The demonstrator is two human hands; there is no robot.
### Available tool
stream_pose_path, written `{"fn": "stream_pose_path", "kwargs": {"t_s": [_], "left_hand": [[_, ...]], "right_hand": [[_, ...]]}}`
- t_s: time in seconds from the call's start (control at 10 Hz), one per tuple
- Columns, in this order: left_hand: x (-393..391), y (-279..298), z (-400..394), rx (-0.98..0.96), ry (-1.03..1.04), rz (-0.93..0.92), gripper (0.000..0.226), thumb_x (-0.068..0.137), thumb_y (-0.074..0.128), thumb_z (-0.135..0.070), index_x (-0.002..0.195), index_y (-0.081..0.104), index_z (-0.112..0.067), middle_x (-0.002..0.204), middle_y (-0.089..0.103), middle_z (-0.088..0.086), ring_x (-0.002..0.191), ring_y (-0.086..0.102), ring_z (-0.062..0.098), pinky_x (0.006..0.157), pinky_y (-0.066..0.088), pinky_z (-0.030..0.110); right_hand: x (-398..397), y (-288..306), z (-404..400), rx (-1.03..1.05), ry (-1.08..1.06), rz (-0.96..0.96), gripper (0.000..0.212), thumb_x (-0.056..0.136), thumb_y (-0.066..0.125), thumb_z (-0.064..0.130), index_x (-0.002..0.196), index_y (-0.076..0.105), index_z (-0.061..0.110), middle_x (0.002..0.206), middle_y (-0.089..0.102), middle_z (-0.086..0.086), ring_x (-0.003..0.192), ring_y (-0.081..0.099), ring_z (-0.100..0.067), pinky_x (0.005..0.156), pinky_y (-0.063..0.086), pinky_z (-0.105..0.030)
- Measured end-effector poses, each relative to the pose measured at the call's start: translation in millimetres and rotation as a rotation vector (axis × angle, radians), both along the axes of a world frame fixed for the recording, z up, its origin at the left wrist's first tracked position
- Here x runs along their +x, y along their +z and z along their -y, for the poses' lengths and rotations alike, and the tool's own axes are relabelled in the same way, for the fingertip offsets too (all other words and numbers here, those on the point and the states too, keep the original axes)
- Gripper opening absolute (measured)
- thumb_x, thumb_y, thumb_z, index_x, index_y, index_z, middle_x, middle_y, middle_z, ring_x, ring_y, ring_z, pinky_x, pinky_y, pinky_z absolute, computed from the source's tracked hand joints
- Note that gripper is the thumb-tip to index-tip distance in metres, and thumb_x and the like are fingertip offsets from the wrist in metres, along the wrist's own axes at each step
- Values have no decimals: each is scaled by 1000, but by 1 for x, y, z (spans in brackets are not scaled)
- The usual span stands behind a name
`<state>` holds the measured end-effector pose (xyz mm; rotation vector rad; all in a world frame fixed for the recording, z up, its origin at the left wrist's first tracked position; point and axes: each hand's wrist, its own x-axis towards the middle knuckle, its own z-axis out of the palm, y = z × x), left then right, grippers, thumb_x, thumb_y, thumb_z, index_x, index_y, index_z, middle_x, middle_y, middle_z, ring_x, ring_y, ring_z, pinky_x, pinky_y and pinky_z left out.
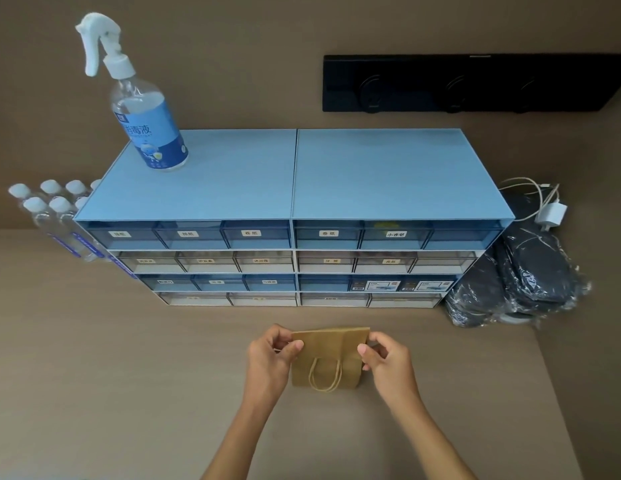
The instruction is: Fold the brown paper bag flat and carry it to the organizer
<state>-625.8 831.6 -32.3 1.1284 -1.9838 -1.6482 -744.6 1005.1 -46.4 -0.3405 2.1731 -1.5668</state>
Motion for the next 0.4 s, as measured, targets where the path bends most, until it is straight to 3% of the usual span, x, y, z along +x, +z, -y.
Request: {"fn": "stream_pose_path", "kwargs": {"t_s": [0.1, 0.2, 0.3, 0.4], "left_hand": [[2, 3, 0, -2, -4, 9, 16, 79, 74, -2, 75, 69, -17, 60, 62, 3, 57, 58, 13, 65, 54, 42], [4, 9, 0, 15, -20, 25, 17, 78, 76, -10, 83, 72, -25, 56, 58, 2, 55, 57, 10, 66, 55, 41], [8, 20, 1, -21, -63, 26, 23, 77, 79, -22, 91, 71, -39, 58, 55, -4, 54, 51, 1, 61, 49, 29], [11, 27, 1, -73, -97, -41, 25, 79, 77, -25, 98, 70, -41, 85, 61, -9, 79, 56, 12, 69, 46, 25]], "right_hand": [[0, 2, -2, 16, 8, 23, 22, 87, 63, 3, 90, 73, 22, 72, 65, -2, 59, 56, -12, 52, 50, -18], [0, 9, -4, 59, 2, 22, 29, 84, 67, 11, 111, 69, 24, 64, 58, 10, 60, 55, -13, 58, 51, -20], [2, 23, -8, 55, 22, -35, 43, 82, 69, 22, 120, 59, 40, 69, 50, 20, 58, 48, -5, 56, 44, -7], [4, 31, -8, 13, 37, -90, 46, 84, 67, 30, 128, 54, 37, 101, 57, 18, 67, 50, -1, 64, 43, -11]]}}
